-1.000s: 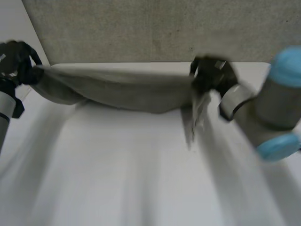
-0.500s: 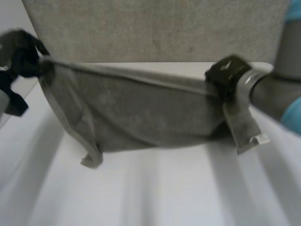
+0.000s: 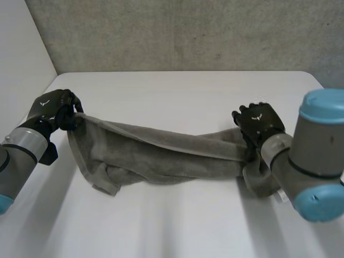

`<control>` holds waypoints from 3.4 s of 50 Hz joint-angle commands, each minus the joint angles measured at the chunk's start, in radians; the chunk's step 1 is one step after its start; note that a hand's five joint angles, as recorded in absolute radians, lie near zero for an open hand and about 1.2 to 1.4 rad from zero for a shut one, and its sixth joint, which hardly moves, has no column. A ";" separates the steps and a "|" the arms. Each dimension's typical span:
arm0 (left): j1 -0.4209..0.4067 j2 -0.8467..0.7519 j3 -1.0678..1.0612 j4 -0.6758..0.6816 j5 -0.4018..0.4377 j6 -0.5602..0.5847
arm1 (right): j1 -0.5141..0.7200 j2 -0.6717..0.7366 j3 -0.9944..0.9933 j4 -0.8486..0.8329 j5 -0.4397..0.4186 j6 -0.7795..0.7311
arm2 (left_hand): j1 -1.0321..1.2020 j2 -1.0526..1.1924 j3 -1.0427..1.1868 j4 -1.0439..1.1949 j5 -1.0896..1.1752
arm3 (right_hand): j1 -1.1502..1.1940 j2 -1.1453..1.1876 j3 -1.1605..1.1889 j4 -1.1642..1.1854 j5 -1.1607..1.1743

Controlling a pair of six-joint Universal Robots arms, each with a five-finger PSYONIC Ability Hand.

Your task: Fold the towel.

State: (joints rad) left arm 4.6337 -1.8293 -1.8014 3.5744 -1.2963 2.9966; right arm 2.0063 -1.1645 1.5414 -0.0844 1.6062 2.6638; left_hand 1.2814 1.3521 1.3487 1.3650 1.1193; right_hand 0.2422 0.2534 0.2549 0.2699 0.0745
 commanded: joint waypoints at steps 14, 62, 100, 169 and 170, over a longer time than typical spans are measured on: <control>0.020 0.004 0.011 0.014 -0.001 -0.004 | -0.029 -0.192 0.299 -0.075 -0.072 0.073 | 0.115 0.044 0.048 0.031 0.102 | -0.002 -0.013 -0.014 -0.029 -0.008; 0.030 -0.016 0.361 -0.146 -0.001 -0.136 | -0.044 0.203 -0.773 0.649 -0.100 -0.231 | 0.115 0.044 0.048 0.031 0.102 | 1.154 1.143 1.141 1.126 1.147; -0.043 -0.097 0.144 0.207 -0.003 -0.042 | -0.067 0.042 -0.127 -0.187 -0.356 -0.168 | 0.115 0.044 0.048 0.031 0.102 | 1.154 1.143 1.141 1.126 1.147; 0.013 -0.044 -0.059 0.210 0.005 0.013 | -0.193 -0.034 -0.026 0.081 -0.003 -0.223 | 0.115 0.044 0.048 0.031 0.102 | -0.068 -0.079 -0.080 -0.095 -0.074; 0.011 -0.042 -0.062 0.210 0.005 0.013 | -0.193 -0.034 -0.026 0.081 -0.003 -0.223 | 0.115 0.044 0.048 0.031 0.102 | -0.068 -0.079 -0.080 -0.095 -0.074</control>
State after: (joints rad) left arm 4.6465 -1.8727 -1.8558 3.7843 -1.2918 3.0097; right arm 1.8132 -1.2027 1.4985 -0.0084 1.6081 2.4291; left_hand 1.2814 1.3532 1.3487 1.3650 1.1193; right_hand 0.2287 0.2397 0.2454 0.2578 0.0624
